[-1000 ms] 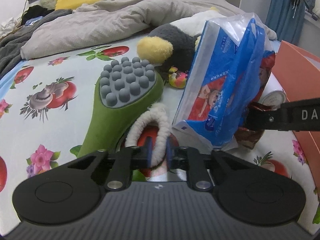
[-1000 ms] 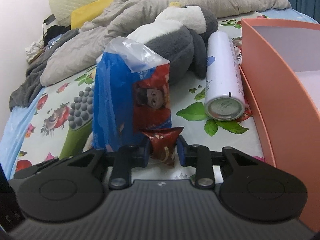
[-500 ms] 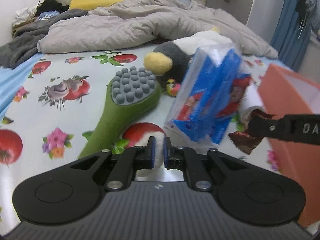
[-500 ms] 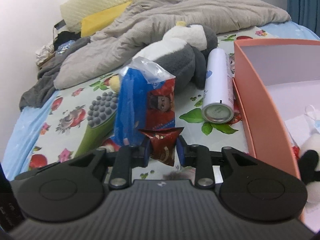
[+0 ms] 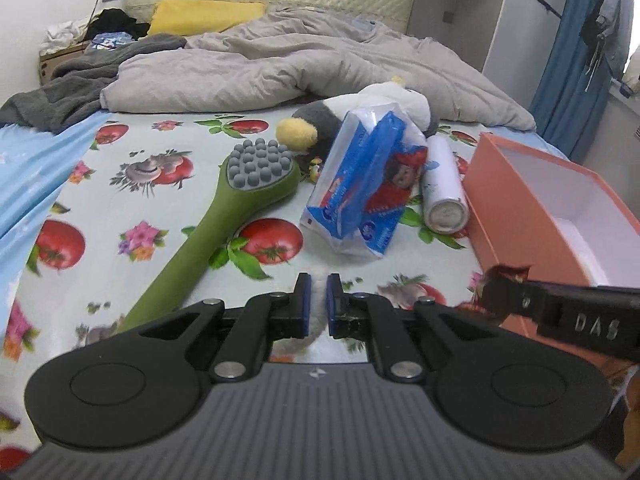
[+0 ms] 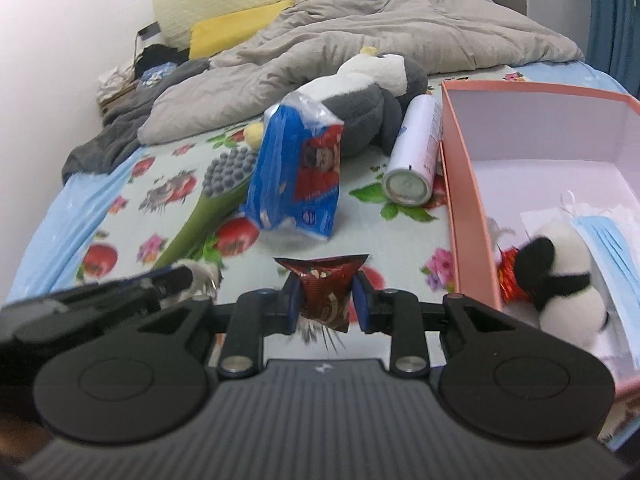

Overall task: Organize soft objects
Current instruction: 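Carry the red snack bag with the right gripper over the pink box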

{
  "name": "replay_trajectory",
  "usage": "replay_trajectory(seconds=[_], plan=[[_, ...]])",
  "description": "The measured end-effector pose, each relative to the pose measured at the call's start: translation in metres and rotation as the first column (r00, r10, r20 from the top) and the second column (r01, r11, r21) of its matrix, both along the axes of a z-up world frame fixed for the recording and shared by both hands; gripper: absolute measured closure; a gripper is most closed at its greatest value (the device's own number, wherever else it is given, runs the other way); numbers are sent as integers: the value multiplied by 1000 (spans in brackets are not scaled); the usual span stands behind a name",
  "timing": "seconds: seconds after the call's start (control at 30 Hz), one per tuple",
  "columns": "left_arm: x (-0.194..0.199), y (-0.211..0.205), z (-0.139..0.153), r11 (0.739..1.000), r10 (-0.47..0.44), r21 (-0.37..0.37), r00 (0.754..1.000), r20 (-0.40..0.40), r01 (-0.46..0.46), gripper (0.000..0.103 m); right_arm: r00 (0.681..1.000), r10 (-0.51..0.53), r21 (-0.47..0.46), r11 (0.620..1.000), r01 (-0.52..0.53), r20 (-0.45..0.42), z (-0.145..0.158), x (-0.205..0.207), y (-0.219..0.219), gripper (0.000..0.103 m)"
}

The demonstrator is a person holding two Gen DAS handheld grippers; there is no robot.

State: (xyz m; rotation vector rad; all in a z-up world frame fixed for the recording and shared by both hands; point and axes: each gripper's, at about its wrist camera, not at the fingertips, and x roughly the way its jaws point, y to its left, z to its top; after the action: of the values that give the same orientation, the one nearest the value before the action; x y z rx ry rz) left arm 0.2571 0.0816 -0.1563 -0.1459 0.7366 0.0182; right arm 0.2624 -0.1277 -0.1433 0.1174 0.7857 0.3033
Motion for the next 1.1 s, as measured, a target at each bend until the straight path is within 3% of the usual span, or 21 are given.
replay_trajectory(seconds=[0.23, 0.4, 0.6, 0.9, 1.1], plan=[[-48, -21, 9, 999, -31, 40, 999, -25, 32, 93, 998, 63, -8, 998, -63, 5, -2, -41, -15, 72], [-73, -29, 10, 999, -34, 21, 999, -38, 35, 93, 999, 51, -6, 999, -51, -7, -3, -54, -25, 72], [-86, -37, 26, 999, -46, -8, 999, -24, 46, 93, 998, 61, 0, 998, -61, 28, 17, -59, -34, 72], [-79, -53, 77, 997, -68, -36, 994, 83, 71, 93, 992, 25, 31, 999, -29, 124, 55, -61, -59, 72], [-64, -75, 116, 990, -110, -63, 978, 179, 123, 93, 977, -18, 44, 999, 8, 211, 89, -60, -84, 72]])
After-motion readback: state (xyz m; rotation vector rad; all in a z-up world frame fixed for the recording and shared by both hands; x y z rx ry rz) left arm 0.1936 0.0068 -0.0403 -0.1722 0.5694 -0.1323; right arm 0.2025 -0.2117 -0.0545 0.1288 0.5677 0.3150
